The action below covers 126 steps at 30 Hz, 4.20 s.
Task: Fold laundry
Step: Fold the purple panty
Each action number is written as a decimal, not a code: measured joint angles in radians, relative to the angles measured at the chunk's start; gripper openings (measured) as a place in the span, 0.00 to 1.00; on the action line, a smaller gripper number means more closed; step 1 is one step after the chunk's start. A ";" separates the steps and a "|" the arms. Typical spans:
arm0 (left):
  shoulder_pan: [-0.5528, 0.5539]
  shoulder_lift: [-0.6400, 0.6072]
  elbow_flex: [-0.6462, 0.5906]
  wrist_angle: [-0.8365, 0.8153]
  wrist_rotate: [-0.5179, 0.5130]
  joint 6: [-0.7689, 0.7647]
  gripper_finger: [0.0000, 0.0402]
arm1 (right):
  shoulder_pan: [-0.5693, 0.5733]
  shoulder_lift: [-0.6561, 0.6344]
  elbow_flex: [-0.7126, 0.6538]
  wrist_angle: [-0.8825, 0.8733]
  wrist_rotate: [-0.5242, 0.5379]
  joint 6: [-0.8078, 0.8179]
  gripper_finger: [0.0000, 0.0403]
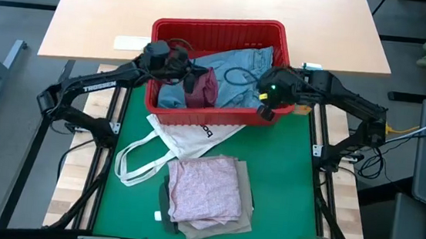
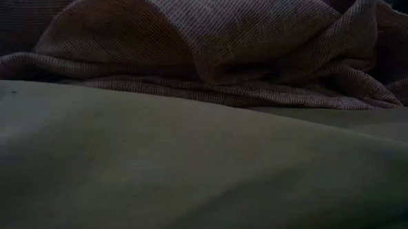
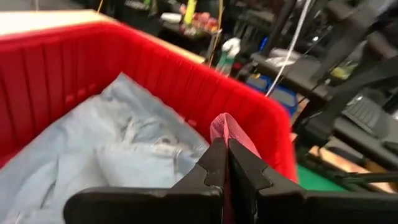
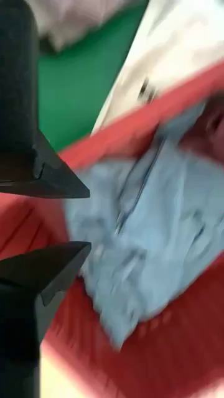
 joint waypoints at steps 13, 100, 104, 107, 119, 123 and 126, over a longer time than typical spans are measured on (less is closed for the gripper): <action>-0.086 -0.175 0.001 0.002 0.049 -0.049 0.00 | 0.027 0.078 0.000 0.286 -0.339 0.009 0.30; -0.254 -0.198 0.000 -0.093 0.134 0.258 0.37 | 0.097 0.126 0.003 0.522 -0.171 0.168 0.02; -0.333 -0.198 0.000 -0.201 0.160 0.335 0.37 | 0.097 0.124 0.003 0.524 -0.172 0.168 0.01; -0.405 -0.198 0.000 -0.306 0.091 0.430 0.37 | 0.097 0.124 0.003 0.524 -0.172 0.168 0.01; -0.647 -0.104 0.000 -0.450 -0.425 0.724 0.37 | 0.097 0.124 0.003 0.523 -0.173 0.169 0.01; -0.684 -0.026 0.000 -0.450 -0.576 0.799 0.37 | 0.098 0.124 0.003 0.523 -0.174 0.169 0.01; -0.698 0.032 0.000 -0.450 -0.706 0.824 0.37 | 0.098 0.124 0.003 0.523 -0.174 0.169 0.01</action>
